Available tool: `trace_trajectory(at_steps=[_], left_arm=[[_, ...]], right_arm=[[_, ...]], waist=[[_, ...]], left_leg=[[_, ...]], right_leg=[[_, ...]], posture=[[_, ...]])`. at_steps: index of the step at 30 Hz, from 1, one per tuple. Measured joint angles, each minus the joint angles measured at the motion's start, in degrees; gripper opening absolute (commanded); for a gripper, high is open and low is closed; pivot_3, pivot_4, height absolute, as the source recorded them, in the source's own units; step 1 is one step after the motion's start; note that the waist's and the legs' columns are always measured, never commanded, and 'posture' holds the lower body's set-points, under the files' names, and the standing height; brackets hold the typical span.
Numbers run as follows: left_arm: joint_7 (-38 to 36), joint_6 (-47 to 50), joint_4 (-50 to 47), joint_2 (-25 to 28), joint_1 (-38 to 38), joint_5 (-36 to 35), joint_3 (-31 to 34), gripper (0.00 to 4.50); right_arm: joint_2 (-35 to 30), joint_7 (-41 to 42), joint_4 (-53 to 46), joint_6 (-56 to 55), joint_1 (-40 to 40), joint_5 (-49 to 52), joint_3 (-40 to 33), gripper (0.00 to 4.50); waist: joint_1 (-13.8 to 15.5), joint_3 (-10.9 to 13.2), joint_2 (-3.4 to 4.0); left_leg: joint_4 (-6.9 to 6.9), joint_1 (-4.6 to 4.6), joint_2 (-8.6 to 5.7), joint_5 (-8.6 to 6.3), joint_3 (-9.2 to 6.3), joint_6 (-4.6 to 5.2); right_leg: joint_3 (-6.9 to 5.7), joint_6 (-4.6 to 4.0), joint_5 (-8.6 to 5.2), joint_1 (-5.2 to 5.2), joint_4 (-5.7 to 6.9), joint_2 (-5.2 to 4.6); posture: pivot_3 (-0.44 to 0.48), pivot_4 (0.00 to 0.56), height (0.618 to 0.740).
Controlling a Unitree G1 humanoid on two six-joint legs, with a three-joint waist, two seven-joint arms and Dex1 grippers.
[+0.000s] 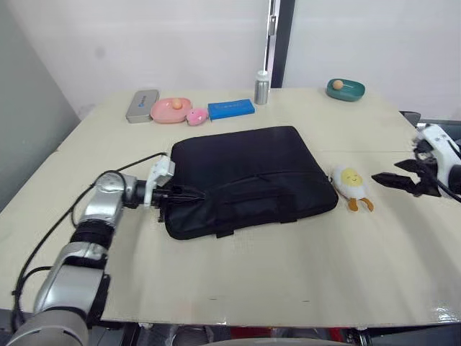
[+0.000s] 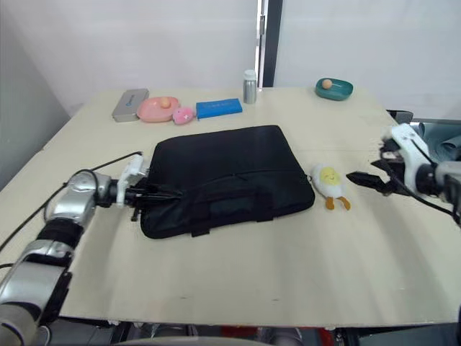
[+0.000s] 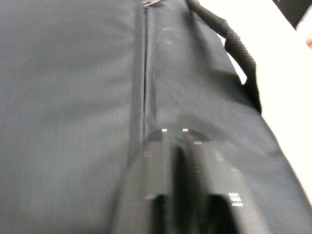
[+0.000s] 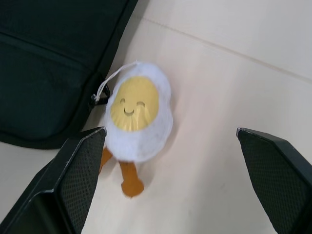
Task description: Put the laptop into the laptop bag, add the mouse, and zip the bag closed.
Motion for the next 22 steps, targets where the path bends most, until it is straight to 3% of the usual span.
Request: trace_trajectory(at_steps=[7,14,22], left_arm=[[2.4,19.3,-16.4,13.2,6.7,-7.8,7.9,4.42],[2.8,31.2,-16.9,29.5,16.4,-9.4,16.1,4.47],[5.3,33.5,-13.2,30.8,21.0,-10.2,23.3,4.47]], right_arm=[[-0.3,4.7,-1.8,-5.3,10.3,6.0,-8.7,4.50],[2.2,4.6,-3.5,-9.8,16.4,9.0,-14.3,4.50],[3.3,2.3,-3.7,-11.7,17.6,10.9,-14.6,4.50]], waist=[[0.2,0.1,-0.03],[0.0,0.2,-0.06],[0.3,0.2,-0.09]], left_leg=[[0.28,-0.18,0.17,-0.18,-0.04,-0.03],[0.59,-0.03,0.24,-0.21,-0.02,-0.06],[0.90,0.34,0.26,-0.22,-0.08,-0.07]], right_leg=[[-0.05,-0.16,-0.08,-0.16,0.15,0.12],[0.04,-0.19,-0.10,-0.10,0.45,0.15],[0.04,-0.21,-0.10,0.18,0.74,0.13]], posture=[[0.000,0.150,0.740],[0.000,0.150,0.740],[0.000,0.150,0.740]])
